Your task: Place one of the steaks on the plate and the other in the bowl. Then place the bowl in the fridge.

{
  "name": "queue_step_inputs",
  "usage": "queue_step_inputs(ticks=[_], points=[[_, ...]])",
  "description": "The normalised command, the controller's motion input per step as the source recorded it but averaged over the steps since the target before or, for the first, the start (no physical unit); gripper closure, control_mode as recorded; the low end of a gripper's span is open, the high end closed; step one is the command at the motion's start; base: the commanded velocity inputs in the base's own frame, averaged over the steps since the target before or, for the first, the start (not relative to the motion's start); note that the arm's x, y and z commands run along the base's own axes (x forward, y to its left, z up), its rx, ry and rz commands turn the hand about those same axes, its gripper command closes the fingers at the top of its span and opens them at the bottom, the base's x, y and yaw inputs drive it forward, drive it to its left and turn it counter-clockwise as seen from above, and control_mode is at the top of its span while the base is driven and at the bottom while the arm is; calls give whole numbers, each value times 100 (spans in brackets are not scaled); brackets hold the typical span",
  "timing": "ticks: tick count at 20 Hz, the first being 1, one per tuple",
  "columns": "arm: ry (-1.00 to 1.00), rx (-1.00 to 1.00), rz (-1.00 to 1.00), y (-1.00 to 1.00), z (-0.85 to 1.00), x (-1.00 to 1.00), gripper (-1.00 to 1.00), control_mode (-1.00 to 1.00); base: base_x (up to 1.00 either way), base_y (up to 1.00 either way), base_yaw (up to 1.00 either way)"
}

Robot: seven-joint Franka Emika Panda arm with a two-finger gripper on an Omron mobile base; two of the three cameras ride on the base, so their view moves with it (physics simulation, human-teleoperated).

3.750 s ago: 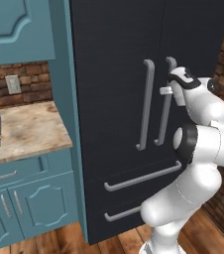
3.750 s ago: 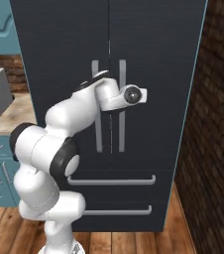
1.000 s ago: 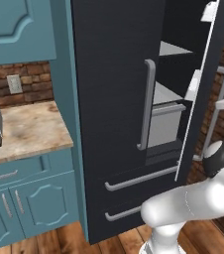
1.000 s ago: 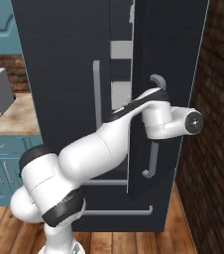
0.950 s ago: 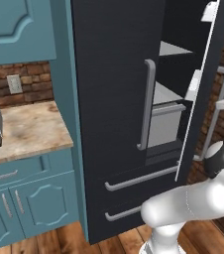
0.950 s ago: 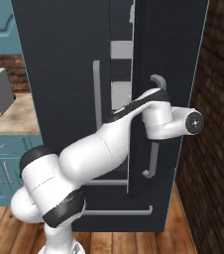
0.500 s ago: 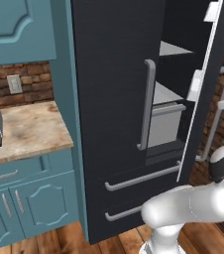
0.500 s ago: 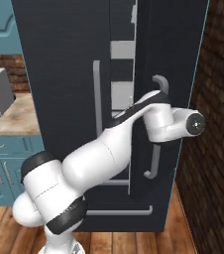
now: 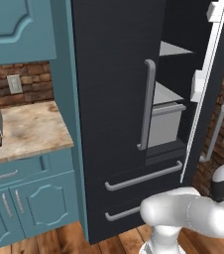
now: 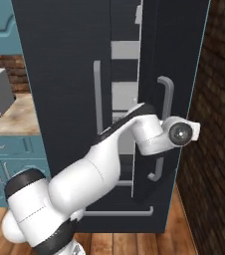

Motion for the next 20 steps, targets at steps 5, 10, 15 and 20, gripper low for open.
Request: queue_step_inputs(ticks=[5,10,15,20], points=[[0,0,-9,2,9,-96,-100,-100,0,0,0],[0,-7,0,43,22,-96,-100,-100,0,0,0],[3,-12,-8,84,2,-83,-100,-100,0,0,0],[3,-13,-29,88,0,-74,-100,-100,0,0,0]])
